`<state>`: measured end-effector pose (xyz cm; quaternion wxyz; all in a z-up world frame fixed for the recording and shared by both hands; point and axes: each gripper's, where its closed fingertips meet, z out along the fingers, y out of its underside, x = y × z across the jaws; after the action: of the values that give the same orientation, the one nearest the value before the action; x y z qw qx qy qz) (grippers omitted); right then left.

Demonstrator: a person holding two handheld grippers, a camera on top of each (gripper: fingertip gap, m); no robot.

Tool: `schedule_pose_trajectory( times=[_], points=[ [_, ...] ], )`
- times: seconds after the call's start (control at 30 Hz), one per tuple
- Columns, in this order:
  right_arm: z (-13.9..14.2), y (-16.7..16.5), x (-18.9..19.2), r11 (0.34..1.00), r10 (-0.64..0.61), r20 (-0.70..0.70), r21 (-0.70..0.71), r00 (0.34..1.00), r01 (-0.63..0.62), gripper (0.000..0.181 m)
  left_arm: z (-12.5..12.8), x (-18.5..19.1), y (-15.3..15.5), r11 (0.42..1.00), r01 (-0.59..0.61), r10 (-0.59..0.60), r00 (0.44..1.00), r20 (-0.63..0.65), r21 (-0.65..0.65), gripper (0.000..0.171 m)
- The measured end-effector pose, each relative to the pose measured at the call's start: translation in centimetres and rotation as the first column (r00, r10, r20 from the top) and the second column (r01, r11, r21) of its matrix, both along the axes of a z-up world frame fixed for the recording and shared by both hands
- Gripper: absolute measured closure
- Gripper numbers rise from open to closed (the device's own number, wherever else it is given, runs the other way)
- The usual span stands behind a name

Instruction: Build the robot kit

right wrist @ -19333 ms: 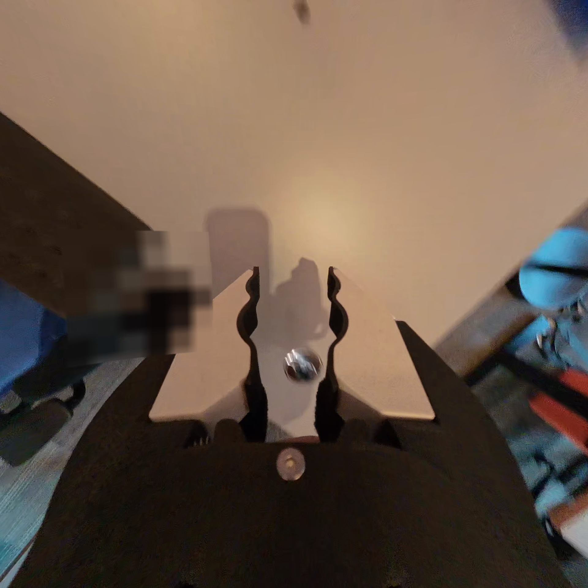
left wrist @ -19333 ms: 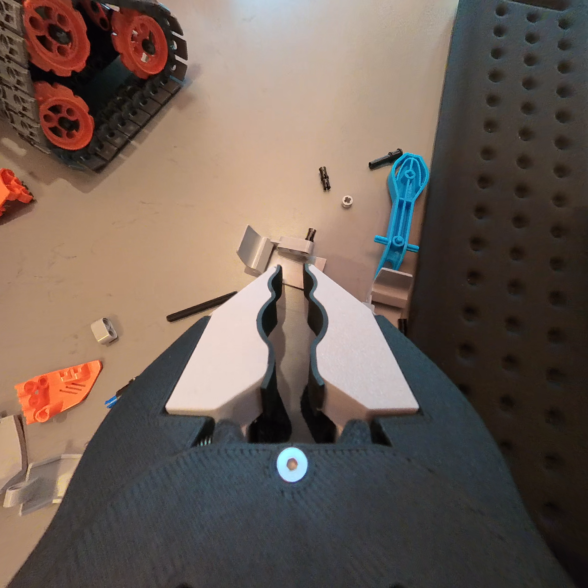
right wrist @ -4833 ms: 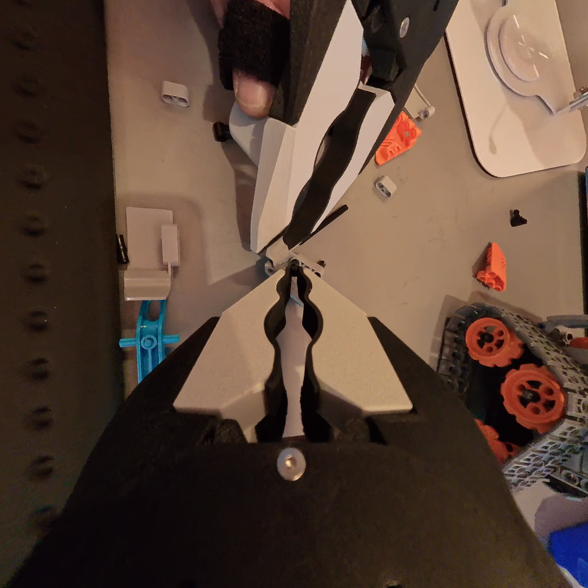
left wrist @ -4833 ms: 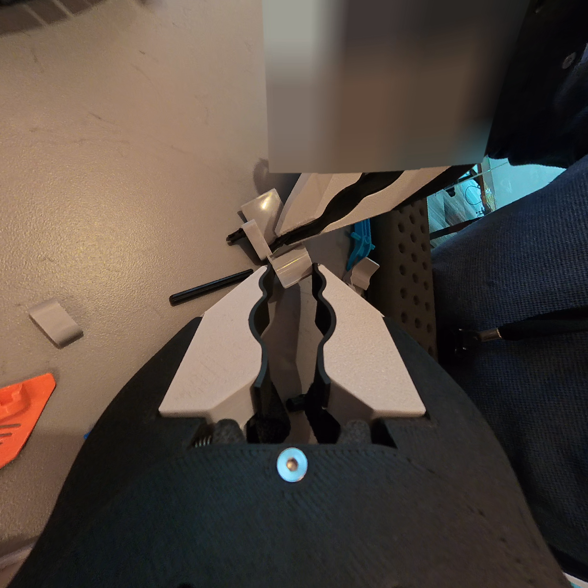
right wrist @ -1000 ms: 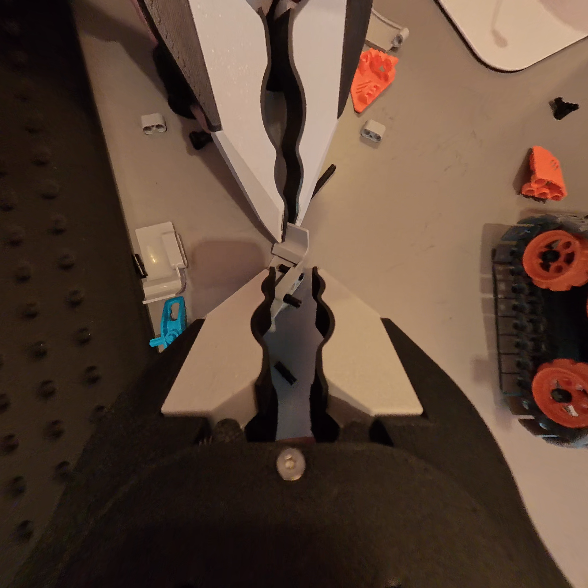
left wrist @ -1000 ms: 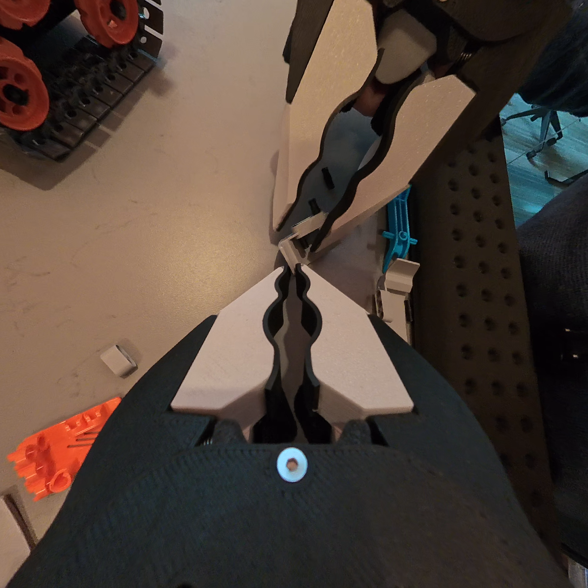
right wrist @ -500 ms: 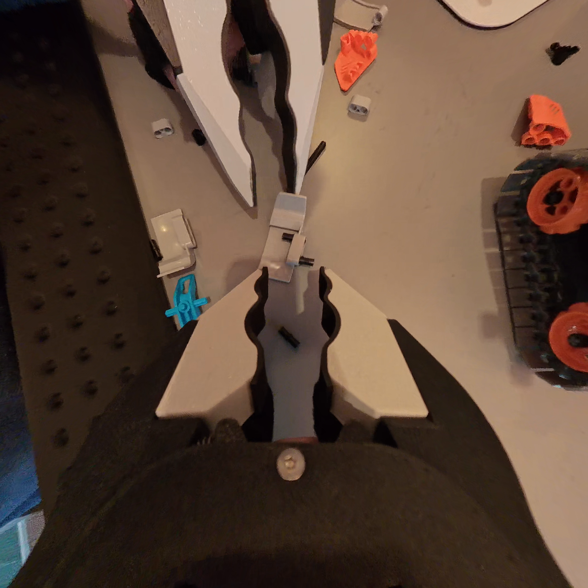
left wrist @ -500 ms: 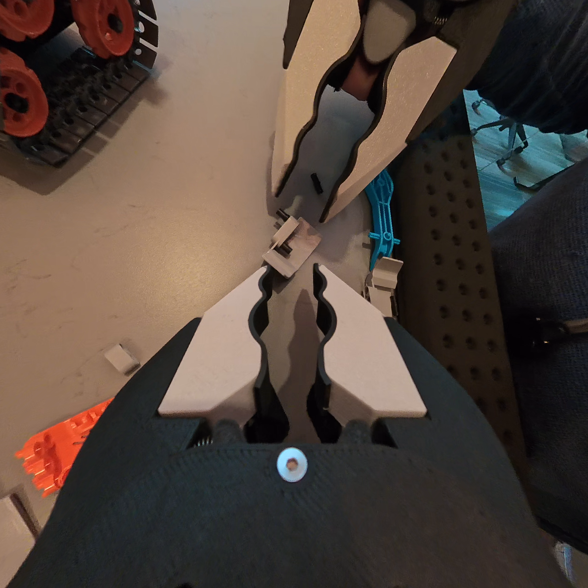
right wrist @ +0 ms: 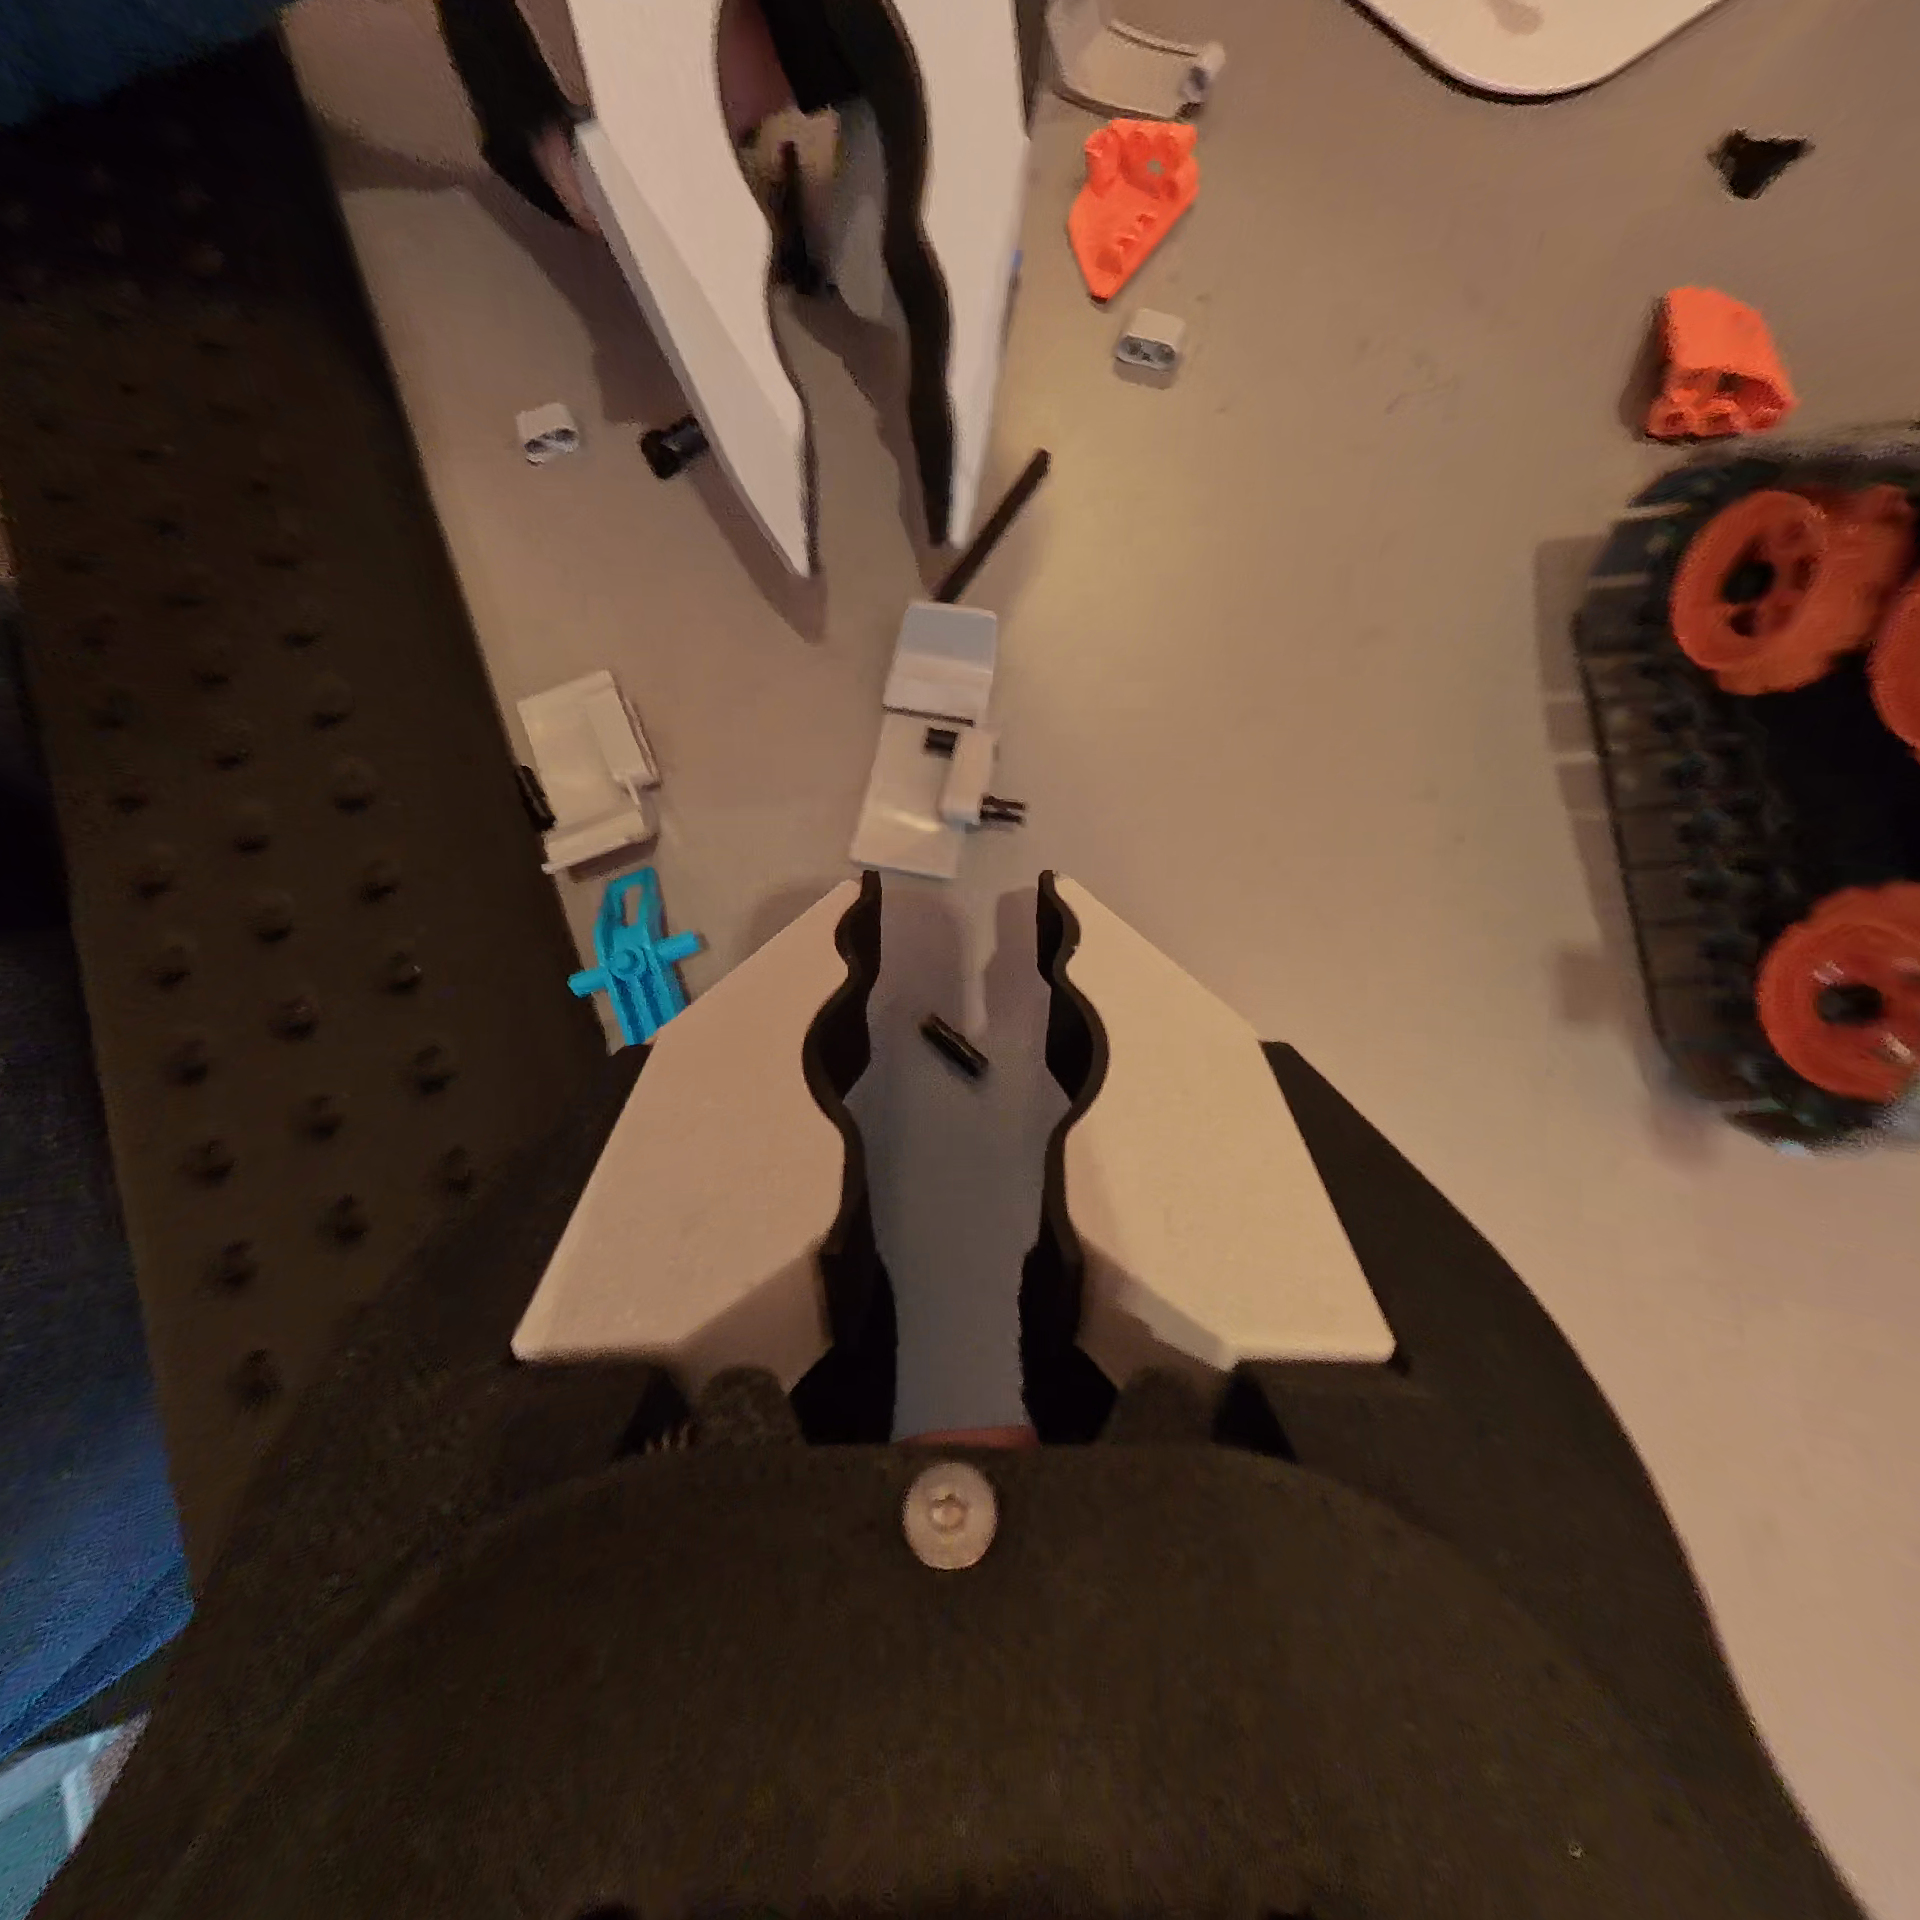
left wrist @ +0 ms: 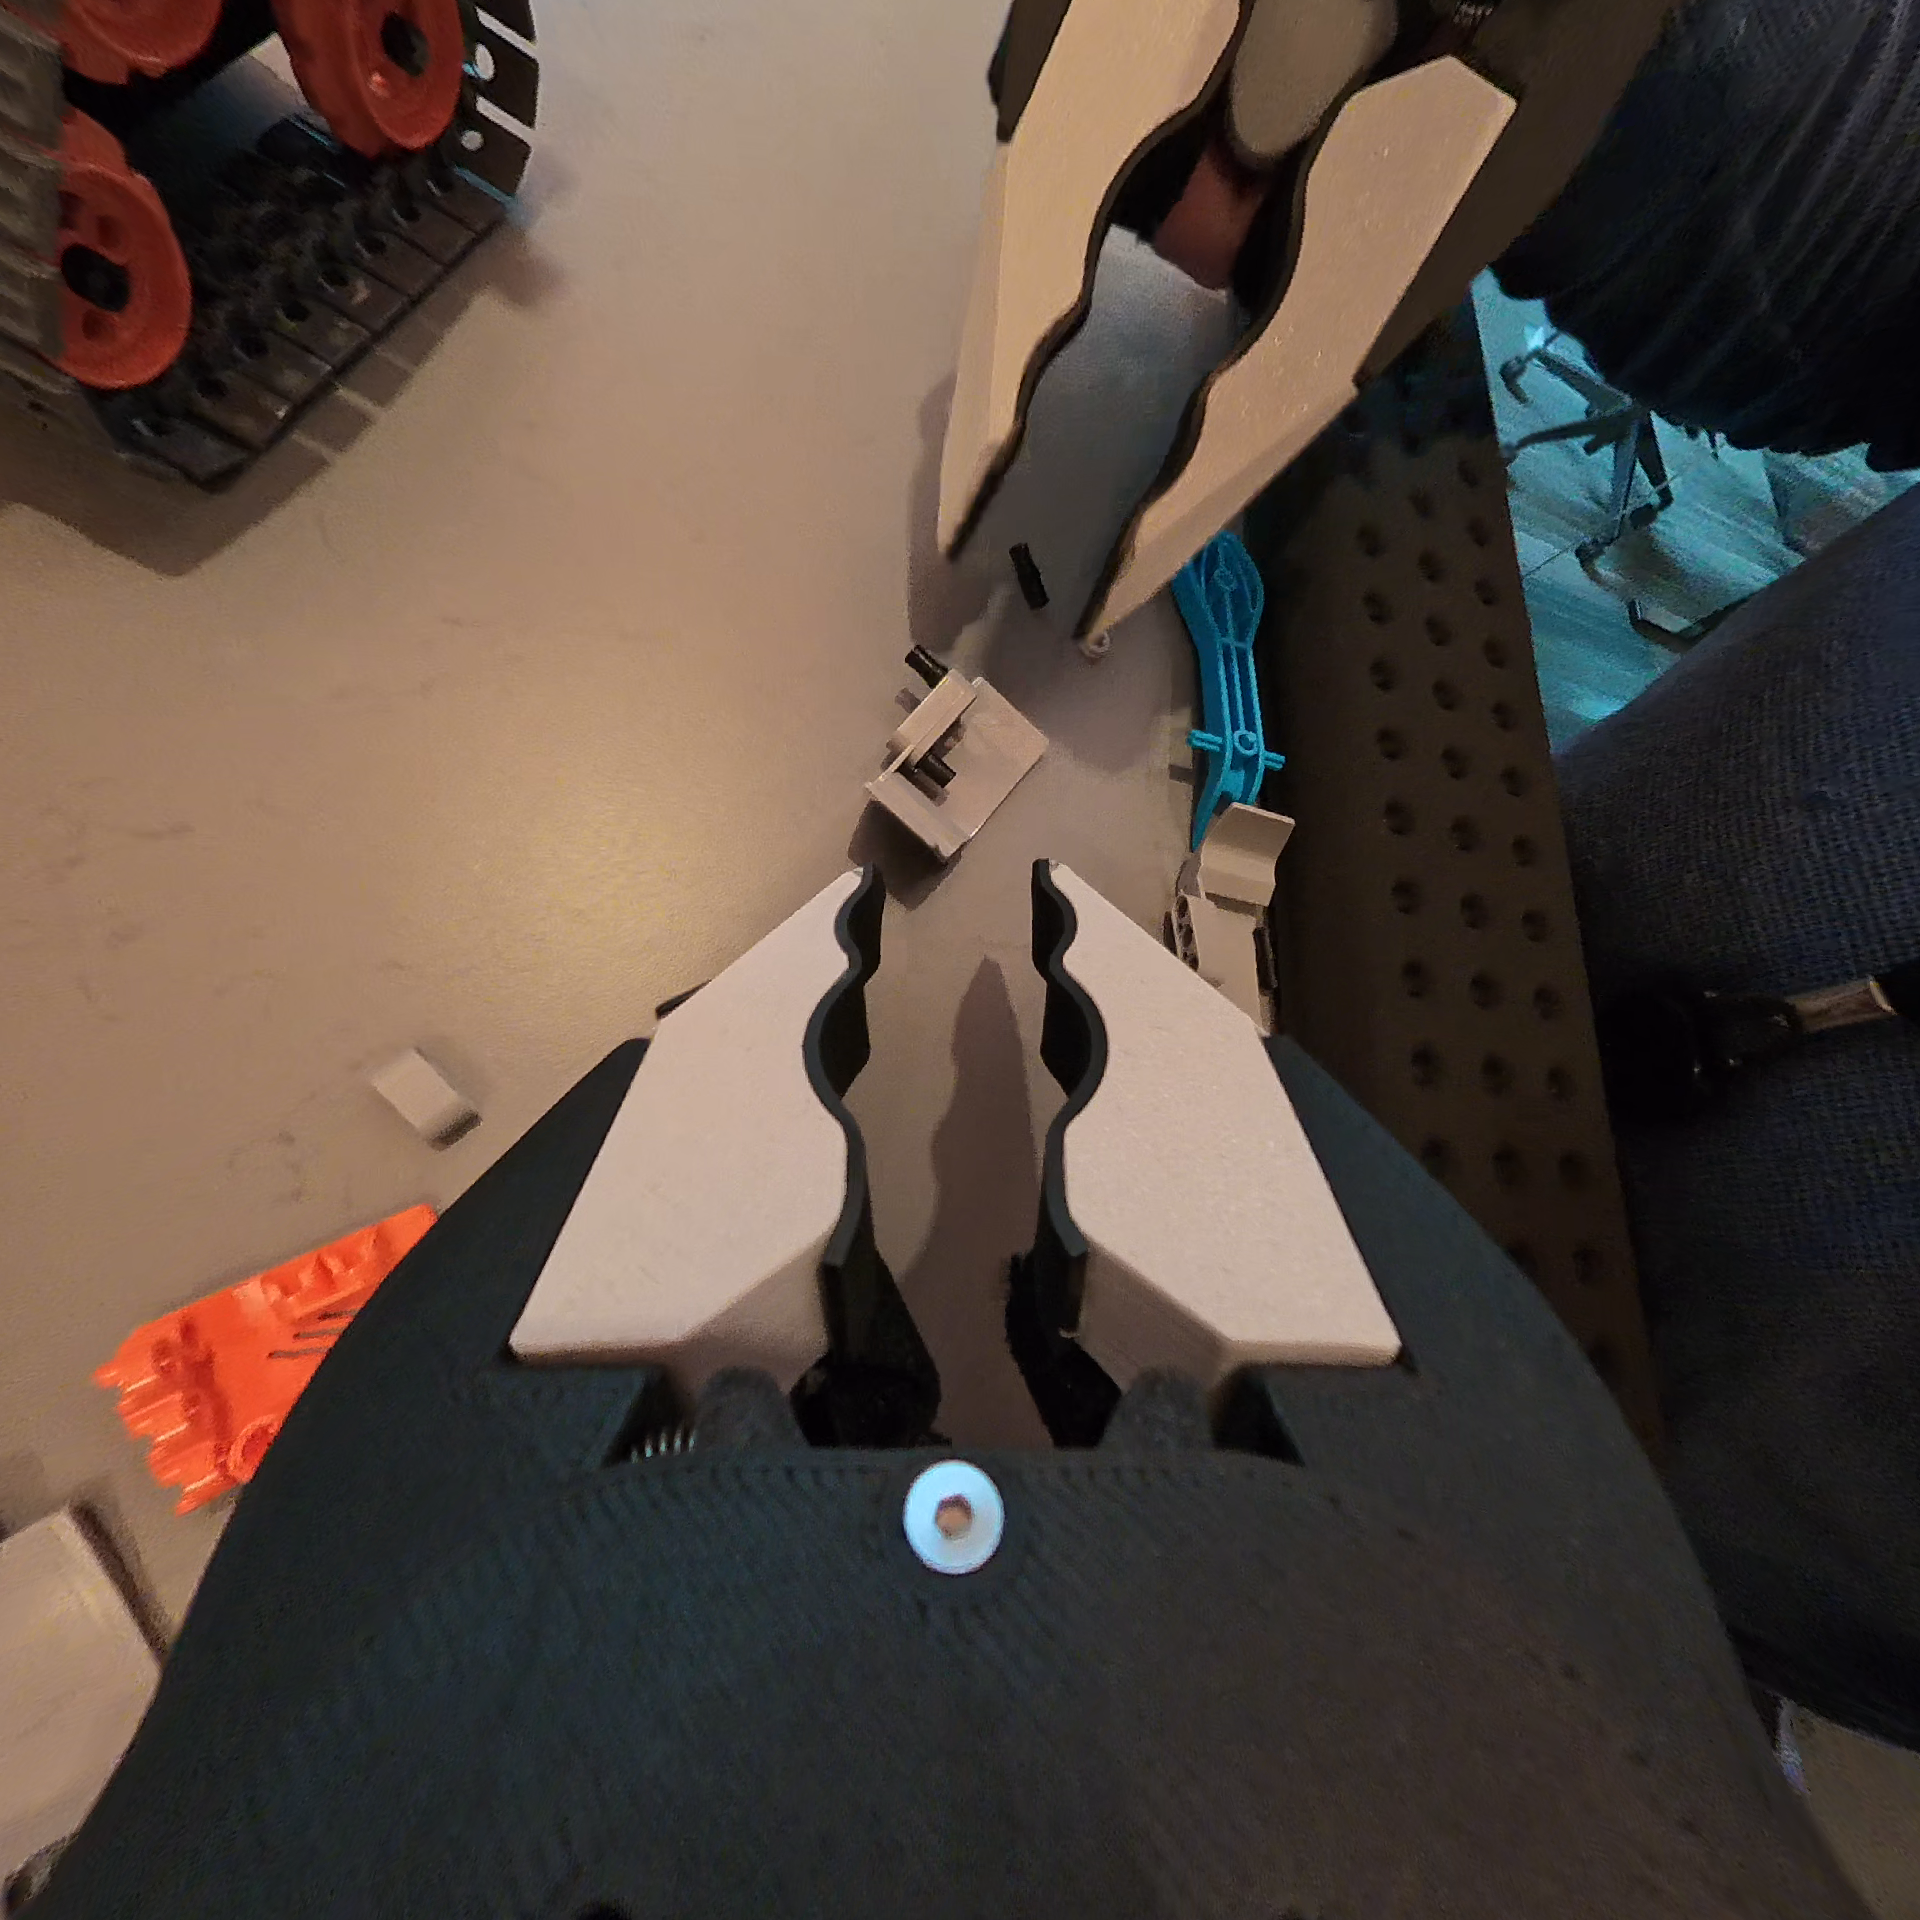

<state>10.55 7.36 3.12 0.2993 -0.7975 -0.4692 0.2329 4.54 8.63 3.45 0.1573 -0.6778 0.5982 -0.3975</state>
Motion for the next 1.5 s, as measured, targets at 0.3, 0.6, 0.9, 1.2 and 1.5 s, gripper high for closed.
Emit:
schedule_pose_trajectory(
  times=[0.3,0.6,0.9,1.2,1.5],
  points=[
    [-0.8,0.1,0.1,1.000,0.005,0.018,0.016,1.000,-0.005,0.149,-0.1,0.5,-1.4,0.999,0.046,-0.045,0.998,-0.031,0.015,0.139],
    [-1.2,-0.2,-1.3,0.999,0.044,0.038,0.004,0.998,-0.044,0.151,-0.6,1.8,0.1,0.996,-0.049,0.051,0.998,-0.023,0.073,0.146],
    [1.3,-2.2,0.4,0.996,0.085,-0.018,0.001,0.996,-0.085,0.153,2.5,-3.1,0.9,0.992,-0.079,0.084,0.996,-0.042,0.096,0.143],
    [0.9,-4.5,-2.1,0.987,0.149,-0.082,-0.052,0.985,-0.153,0.160,-1.9,-1.5,-7.2,0.990,0.131,-0.123,0.984,-0.128,0.057,0.138],
    [1.2,-3.5,-1.0,0.994,0.096,-0.115,-0.032,0.989,-0.101,0.162,-2.3,-0.4,-6.8,0.994,0.071,-0.065,0.996,-0.067,0.080,0.165]
  ],
)
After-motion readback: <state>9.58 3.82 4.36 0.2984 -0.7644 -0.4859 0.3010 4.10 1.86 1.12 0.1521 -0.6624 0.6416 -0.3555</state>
